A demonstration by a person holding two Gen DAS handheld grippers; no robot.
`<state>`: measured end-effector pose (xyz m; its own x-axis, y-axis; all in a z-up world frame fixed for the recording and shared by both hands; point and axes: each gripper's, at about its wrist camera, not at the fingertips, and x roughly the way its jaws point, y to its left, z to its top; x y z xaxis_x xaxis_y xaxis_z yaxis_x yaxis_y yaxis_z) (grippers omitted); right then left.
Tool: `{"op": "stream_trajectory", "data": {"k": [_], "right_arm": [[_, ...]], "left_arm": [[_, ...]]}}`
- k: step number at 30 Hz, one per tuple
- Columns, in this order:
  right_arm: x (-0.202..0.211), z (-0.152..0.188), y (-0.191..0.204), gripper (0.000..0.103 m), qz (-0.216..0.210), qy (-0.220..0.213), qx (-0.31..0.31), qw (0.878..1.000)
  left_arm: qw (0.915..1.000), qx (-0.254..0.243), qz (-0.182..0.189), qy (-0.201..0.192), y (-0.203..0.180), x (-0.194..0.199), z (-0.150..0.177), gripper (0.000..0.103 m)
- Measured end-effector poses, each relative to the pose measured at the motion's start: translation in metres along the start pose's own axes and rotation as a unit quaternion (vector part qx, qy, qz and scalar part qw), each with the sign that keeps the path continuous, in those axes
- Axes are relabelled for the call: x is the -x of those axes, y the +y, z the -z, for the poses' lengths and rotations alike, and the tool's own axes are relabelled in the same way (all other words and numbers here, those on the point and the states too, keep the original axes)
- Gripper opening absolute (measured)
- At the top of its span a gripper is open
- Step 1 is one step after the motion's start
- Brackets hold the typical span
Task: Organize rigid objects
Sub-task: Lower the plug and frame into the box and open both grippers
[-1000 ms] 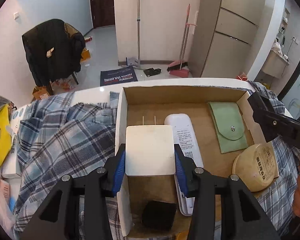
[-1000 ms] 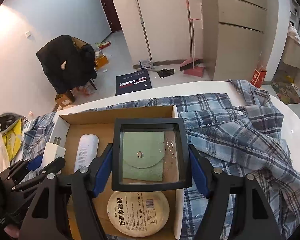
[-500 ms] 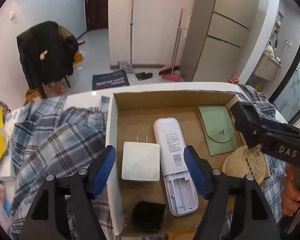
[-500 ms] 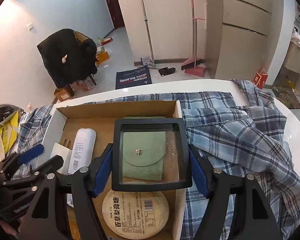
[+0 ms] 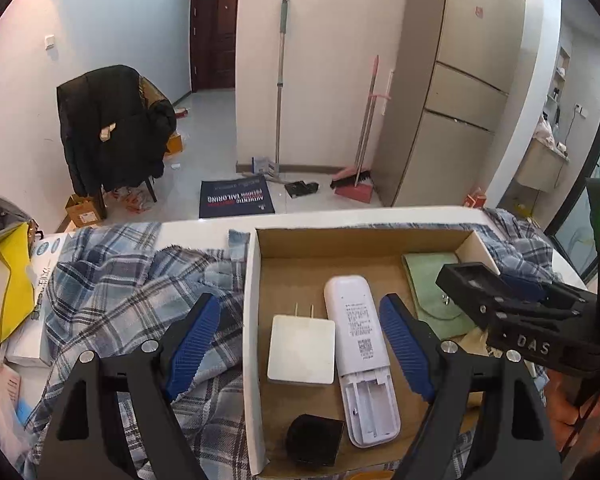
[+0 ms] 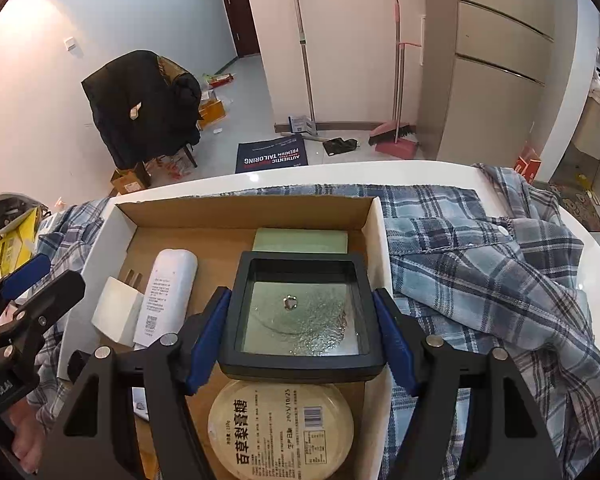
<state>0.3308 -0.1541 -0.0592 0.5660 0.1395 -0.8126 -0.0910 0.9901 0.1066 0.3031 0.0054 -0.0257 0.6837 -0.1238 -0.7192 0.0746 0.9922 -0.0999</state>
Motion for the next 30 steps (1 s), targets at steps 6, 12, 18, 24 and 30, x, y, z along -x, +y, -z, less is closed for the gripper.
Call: {"op": "stream_trajectory", "data": {"k": [6,12,18,24,30], "right_arm": [[-0.001,-0.001,-0.002,0.069,-0.008,0.002,0.000,1.000],[-0.003,-0.001,0.000,0.069,-0.006,0.004,0.006,1.000],[0.004,-0.002,0.003,0.072,0.005,-0.004,0.001,1.000],[0.060,0.009,0.008,0.076,0.014,-0.039,0.028,0.999],[0.139,0.033,0.007,0.085,0.001,-0.102,0.040,0.994]], "left_arm": [[1.0000,-0.006,-0.004,-0.004,-0.003,0.001,0.003,0.084],[0.9998,-0.013,-0.010,-0.008,-0.007,0.004,0.004,0.084],[0.9997,0.007,-0.010,-0.022,-0.007,0.013,-0.006,0.084],[0.9983,0.002,-0.014,-0.057,-0.013,0.065,-0.012,0.084],[0.9911,0.002,-0.002,-0.133,-0.020,0.153,0.005,0.084]]}}
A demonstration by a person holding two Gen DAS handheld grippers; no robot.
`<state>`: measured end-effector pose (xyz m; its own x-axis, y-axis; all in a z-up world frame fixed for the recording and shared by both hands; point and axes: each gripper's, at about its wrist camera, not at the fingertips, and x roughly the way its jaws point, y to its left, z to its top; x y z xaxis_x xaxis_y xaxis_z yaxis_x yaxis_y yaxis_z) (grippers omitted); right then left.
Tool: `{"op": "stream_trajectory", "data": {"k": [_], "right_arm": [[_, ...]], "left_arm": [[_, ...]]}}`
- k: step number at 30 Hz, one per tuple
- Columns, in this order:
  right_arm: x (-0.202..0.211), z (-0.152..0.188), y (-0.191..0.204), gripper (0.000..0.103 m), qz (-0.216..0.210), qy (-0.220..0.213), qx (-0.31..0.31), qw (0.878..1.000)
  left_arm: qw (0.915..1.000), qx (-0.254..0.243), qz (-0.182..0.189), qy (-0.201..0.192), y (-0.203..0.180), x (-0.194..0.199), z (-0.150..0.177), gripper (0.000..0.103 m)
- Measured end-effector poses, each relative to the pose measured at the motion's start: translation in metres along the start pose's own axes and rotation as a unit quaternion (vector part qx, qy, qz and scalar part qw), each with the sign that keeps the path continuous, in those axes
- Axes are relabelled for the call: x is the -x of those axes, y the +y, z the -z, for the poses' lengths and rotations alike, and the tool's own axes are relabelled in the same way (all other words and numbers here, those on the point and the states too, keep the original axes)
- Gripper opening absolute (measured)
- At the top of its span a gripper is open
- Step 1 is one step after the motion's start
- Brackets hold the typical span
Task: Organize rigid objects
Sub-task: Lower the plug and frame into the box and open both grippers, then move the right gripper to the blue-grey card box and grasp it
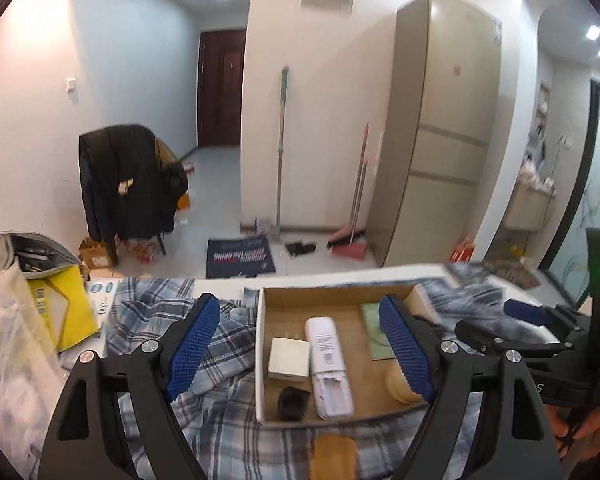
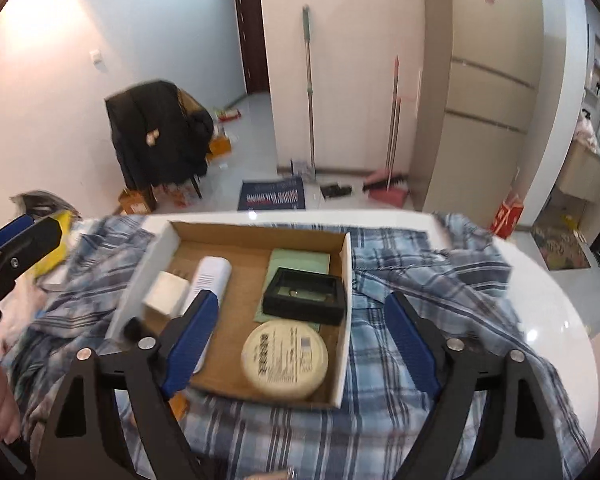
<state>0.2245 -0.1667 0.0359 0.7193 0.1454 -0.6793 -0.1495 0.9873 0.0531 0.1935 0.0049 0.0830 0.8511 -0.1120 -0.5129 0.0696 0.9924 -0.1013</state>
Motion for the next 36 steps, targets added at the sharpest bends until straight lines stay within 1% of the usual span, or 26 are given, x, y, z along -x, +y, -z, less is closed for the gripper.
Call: {"op": "stream_trajectory", "data": {"k": [2,3,5,6,7,9,12,13,16,19,22,26,29,30,31,32,33,36], "right_arm": [[0.023,0.003,0.002,0.085,-0.012,-0.014,0.002,1.000],[0.035,0.006,0.004,0.085,-0.016,-0.021,0.006,1.000],[0.052,0.012,0.008,0.085,-0.017,-0.033,0.017,0.999],[0.060,0.015,0.011,0.085,-0.017,-0.039,0.026,0.999],[0.068,0.020,0.013,0.085,-0.016,-0.045,0.033,0.998],[0.080,0.029,0.013,0.085,-0.014,-0.053,0.036,0.998],[0.085,0.040,0.013,0.085,-0.027,-0.054,0.030,0.998],[0.084,0.046,0.014,0.085,-0.032,-0.051,0.030,0.998],[0.079,0.061,0.017,0.085,-0.042,-0.036,0.045,0.997],[0.073,0.078,0.019,0.085,-0.062,-0.014,0.058,0.996],[0.059,0.096,0.017,0.085,-0.081,0.019,0.063,0.995],[0.039,0.122,0.014,0.085,-0.102,0.063,0.068,0.990],[0.024,0.135,0.009,0.085,-0.098,0.080,0.079,0.989],[0.020,0.137,0.007,0.085,-0.103,0.086,0.079,0.988],[0.018,0.140,0.005,0.085,-0.118,0.091,0.078,0.986],[0.016,0.143,0.003,0.085,-0.135,0.097,0.076,0.983],[0.014,0.146,0.004,0.085,-0.150,0.103,0.076,0.980],[0.011,0.152,0.007,0.085,-0.179,0.121,0.091,0.972]], "left_arm": [[0.9997,0.002,0.004,-0.024,-0.004,0.029,0.003,0.086],[0.9994,0.000,0.001,-0.034,-0.006,0.040,0.004,0.093],[0.9978,-0.010,-0.011,-0.065,-0.013,0.063,0.011,0.103],[0.9961,-0.018,-0.016,-0.085,-0.016,0.075,0.016,0.103],[0.9950,-0.023,-0.018,-0.095,-0.019,0.081,0.020,0.103],[0.9943,-0.033,-0.015,-0.100,-0.023,0.093,0.029,0.103],[0.9951,-0.036,-0.001,-0.092,-0.024,0.101,0.042,0.103],[0.9951,-0.041,-0.003,-0.089,-0.024,0.103,0.047,0.103],[0.9936,-0.049,-0.015,-0.100,-0.020,0.111,0.062,0.103],[0.9950,-0.047,-0.009,-0.088,-0.014,0.114,0.072,0.103],[0.9973,-0.041,0.005,-0.060,-0.011,0.110,0.084,0.103],[0.9989,-0.036,0.018,-0.025,-0.009,0.095,0.105,0.103],[0.9991,-0.032,0.028,-0.006,-0.008,0.082,0.118,0.103],[0.9989,-0.032,0.032,0.006,-0.008,0.076,0.121,0.103],[0.9986,-0.035,0.035,0.018,-0.007,0.068,0.124,0.103],[0.9983,-0.040,0.028,0.030,-0.006,0.059,0.127,0.103],[0.9980,-0.045,0.013,0.043,-0.003,0.051,0.131,0.103],[0.9967,-0.049,-0.014,0.063,0.004,0.037,0.138,0.103]]}}
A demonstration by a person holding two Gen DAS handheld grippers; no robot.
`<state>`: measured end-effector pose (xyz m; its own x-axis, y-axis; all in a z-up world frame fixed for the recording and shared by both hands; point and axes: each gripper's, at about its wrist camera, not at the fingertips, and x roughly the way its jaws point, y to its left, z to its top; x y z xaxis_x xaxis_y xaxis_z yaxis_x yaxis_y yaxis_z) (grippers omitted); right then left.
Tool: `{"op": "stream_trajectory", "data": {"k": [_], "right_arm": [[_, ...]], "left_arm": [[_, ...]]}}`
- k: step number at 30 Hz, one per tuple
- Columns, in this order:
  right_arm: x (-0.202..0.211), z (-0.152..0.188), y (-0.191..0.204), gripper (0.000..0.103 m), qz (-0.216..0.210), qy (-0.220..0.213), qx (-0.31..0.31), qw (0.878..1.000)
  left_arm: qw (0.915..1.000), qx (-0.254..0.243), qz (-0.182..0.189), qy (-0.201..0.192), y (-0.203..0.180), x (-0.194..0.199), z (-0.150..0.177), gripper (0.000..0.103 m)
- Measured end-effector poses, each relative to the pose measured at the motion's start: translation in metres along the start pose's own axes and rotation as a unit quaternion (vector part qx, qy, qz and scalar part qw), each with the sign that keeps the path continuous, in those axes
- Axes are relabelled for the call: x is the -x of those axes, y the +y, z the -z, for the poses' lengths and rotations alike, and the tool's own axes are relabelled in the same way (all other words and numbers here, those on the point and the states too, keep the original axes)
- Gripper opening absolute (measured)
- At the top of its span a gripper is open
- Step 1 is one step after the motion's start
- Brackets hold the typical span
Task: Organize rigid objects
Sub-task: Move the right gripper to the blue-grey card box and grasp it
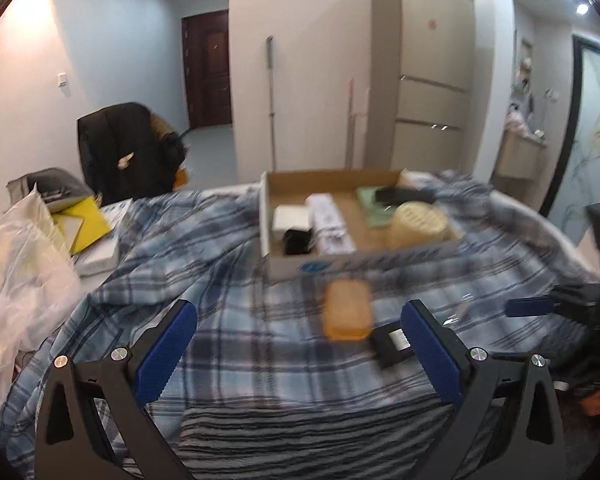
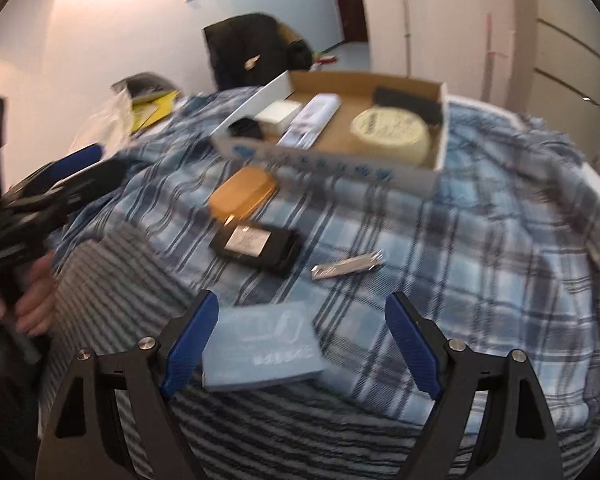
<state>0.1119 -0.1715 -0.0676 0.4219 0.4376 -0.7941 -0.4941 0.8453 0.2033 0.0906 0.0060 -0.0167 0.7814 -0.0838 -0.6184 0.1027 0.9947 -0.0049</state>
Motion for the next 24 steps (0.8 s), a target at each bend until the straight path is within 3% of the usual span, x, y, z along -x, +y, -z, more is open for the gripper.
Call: {"op": "stream_trajectory", "data": {"k": [5,10,16,17,19,24], "right_arm": [[-0.007,0.005,0.010,0.085,-0.024,0.016,0.028,0.999],[-0.012,0.008,0.019,0.084,-0.037,0.032,0.046,0.998],[-0.025,0.007,0.003,0.084,-0.087,0.057,0.000,0.995],[-0.025,0.007,0.002,0.082,-0.085,0.057,-0.004,0.995],[-0.024,0.007,0.003,0.066,-0.080,0.053,-0.003,0.995],[-0.014,0.005,-0.001,0.064,-0.038,0.025,-0.011,0.999]], "left_arm": [[0.9996,-0.001,0.004,0.029,-0.001,-0.020,0.010,0.103],[0.9992,-0.026,0.001,0.030,-0.010,-0.024,0.015,0.103],[0.9988,-0.041,0.000,0.027,-0.016,-0.023,0.017,0.103],[0.9989,-0.039,-0.001,0.026,-0.015,-0.023,0.016,0.103],[0.9991,-0.038,-0.001,0.021,-0.015,-0.021,0.016,0.103],[0.9986,-0.053,-0.005,0.006,-0.020,-0.015,0.014,0.103]]}}
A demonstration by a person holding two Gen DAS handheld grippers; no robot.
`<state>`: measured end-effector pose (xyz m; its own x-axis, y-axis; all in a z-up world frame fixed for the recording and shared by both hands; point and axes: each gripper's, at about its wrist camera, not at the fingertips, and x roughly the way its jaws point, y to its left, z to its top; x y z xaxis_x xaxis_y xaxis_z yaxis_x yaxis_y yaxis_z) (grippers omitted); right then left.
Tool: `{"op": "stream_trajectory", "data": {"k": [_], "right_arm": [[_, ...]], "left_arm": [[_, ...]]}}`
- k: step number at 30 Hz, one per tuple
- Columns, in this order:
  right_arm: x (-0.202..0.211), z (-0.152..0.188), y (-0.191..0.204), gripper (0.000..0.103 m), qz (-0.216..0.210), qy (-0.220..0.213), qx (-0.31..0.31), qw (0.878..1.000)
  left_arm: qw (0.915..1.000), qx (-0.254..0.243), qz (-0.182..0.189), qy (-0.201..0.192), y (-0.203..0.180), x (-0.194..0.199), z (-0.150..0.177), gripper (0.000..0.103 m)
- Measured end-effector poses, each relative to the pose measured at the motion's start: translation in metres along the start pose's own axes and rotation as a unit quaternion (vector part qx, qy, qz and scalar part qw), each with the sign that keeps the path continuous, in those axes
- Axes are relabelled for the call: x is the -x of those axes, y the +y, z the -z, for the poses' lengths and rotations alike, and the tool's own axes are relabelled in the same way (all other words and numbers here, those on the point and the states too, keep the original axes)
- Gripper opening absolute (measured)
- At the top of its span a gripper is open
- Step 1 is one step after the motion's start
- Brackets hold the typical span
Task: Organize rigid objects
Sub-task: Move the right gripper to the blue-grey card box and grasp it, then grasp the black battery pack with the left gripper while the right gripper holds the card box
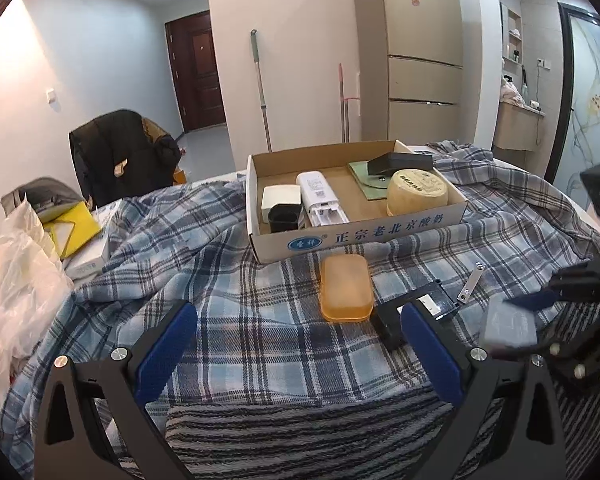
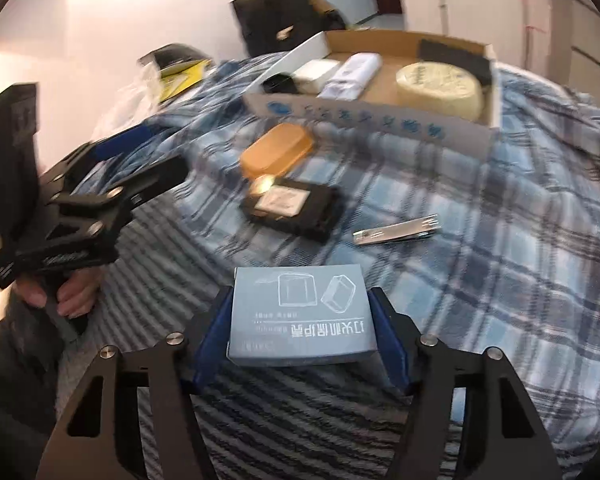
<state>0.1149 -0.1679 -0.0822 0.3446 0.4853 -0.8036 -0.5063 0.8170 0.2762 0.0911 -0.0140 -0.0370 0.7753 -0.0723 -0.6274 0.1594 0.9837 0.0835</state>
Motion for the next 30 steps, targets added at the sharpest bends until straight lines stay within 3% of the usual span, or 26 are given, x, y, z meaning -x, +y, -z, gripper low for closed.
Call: {"op": "stream_trajectory", "data": {"k": [2,6,11,16,24,30], "right_arm": [[0.010,-0.003,-0.003,0.064,0.014,-0.024,-0.006,1.000],[0.027,-0.007,-0.012,0.064,0.129,-0.070,-0.018,0.989],[0.025,-0.009,-0.028,0.064,0.195,-0.050,-0.036,0.979],[0.012,-0.007,-0.033,0.064,0.178,-0.013,-0.042,0.983],[0.003,-0.002,-0.040,0.064,0.167,0.011,-0.062,0.984],[0.003,-0.001,-0.039,0.064,0.168,0.013,-0.056,0.984]], "left_arm": [[0.9999,-0.012,0.004,-0.008,-0.004,0.005,-0.002,0.103],[0.9972,-0.063,0.040,0.003,-0.016,0.009,-0.010,0.103],[0.9842,-0.152,0.085,0.034,-0.037,0.000,-0.018,0.102],[0.9658,-0.214,0.128,0.072,-0.062,-0.023,-0.019,0.091],[0.9546,-0.239,0.144,0.105,-0.078,-0.052,-0.024,0.072],[0.9472,-0.243,0.169,0.123,-0.082,-0.062,-0.023,0.070]]}}
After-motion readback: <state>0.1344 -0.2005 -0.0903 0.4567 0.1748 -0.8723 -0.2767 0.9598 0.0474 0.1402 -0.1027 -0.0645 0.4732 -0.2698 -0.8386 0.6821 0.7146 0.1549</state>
